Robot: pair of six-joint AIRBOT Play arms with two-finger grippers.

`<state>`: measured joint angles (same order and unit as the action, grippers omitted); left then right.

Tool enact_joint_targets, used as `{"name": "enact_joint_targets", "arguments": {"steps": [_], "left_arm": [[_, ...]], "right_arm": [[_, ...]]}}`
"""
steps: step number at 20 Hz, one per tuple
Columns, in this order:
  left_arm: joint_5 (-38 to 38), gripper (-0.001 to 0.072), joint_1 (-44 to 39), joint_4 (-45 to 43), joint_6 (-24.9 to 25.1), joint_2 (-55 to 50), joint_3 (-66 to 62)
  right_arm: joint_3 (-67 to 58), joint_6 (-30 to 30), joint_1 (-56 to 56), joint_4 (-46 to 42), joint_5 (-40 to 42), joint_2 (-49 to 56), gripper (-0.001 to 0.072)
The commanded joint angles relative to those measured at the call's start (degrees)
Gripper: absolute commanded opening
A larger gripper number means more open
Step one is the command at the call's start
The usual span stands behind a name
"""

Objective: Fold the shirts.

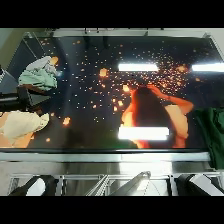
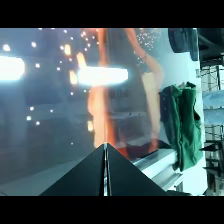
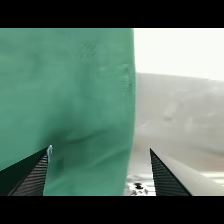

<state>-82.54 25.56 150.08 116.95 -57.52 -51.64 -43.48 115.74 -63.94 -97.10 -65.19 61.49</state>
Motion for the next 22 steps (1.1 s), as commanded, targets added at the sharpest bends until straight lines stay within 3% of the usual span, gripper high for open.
{"name": "enact_joint_targets", "arguments": {"steps": [1,2,3,4,5,9,12,15,17,19,22], "left_arm": [[0.1,0.0028,0.0,0.1,0.1,0.0,0.0],[0.0,0.0028,0.0,0.1,0.3,0.0,0.0],[0.0,0.0028,0.0,0.0,0.6,0.0,0.0],[-0.1,0.0028,0.0,0.0,0.7,0.0,0.0],[-0.2,0.0028,-0.3,0.0,0.7,0.1,0.0],[0.1,0.0028,-4.0,-0.1,0.7,0.0,0.0],[0.9,0.0028,-5.7,-0.2,0.6,0.0,0.0],[1.5,0.0028,-7.2,-0.1,0.6,0.0,0.0],[1.3,0.0028,-8.4,-0.1,0.6,0.0,0.0],[1.0,0.0028,-9.1,-0.2,0.6,0.0,0.0],[1.0,0.0028,-9.1,-0.1,0.6,0.0,0.0]], "right_arm": [[-4.6,-6.4,0.2,6.6,-0.8,-3.5,0.0706],[-5.9,-7.2,1.0,9.8,0.1,-3.6,0.0699],[-6.3,-8.5,2.4,14.2,1.1,-3.5,0.0535],[-6.2,-11.8,3.9,18.5,1.4,-2.8,0.0214],[-6.0,-14.4,6.2,22.7,1.2,-1.6,0.0029],[-6.0,-25.4,21.9,36.3,-1.0,1.0,0.0024],[-6.0,-36.9,41.7,48.7,-0.5,0.1,0.0024],[-6.0,-36.9,59.7,48.4,8.4,0.7,0.0023],[-6.0,-36.0,64.3,48.5,10.3,1.6,0.0023],[-6.0,-36.1,65.6,49.0,9.5,2.1,0.0024],[-6.0,-36.1,65.5,50.7,0.3,2.1,0.0025]]}}
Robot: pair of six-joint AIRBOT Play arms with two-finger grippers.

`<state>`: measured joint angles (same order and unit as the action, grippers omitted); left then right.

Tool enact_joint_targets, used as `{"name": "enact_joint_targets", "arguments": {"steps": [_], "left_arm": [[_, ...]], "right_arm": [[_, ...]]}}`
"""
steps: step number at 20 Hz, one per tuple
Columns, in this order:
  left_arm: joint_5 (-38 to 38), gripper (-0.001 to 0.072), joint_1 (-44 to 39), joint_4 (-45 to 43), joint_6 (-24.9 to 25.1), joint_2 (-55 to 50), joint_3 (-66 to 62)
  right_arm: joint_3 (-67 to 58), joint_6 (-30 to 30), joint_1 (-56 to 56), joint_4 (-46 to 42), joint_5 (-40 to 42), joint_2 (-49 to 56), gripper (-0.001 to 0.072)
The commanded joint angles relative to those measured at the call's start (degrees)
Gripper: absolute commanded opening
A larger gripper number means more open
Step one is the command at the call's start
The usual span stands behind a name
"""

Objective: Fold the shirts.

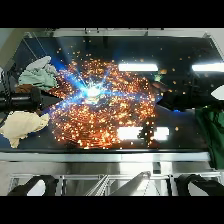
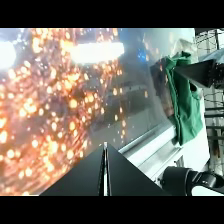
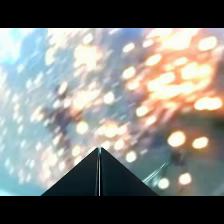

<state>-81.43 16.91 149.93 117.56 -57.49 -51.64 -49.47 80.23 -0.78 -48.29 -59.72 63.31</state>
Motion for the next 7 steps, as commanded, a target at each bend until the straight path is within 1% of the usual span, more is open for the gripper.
{"name": "enact_joint_targets", "arguments": {"steps": [1,7], "left_arm": [[-0.1,0.0028,-0.4,0.1,0.0,0.0,0.0],[-0.1,0.003,-0.5,0.1,0.0,0.0,0.0]], "right_arm": [[0.0,-0.5,2.3,1.9,-6.4,0.3,0.0025],[0.0,-0.8,2.3,1.9,-6.3,0.3,0.0025]]}}
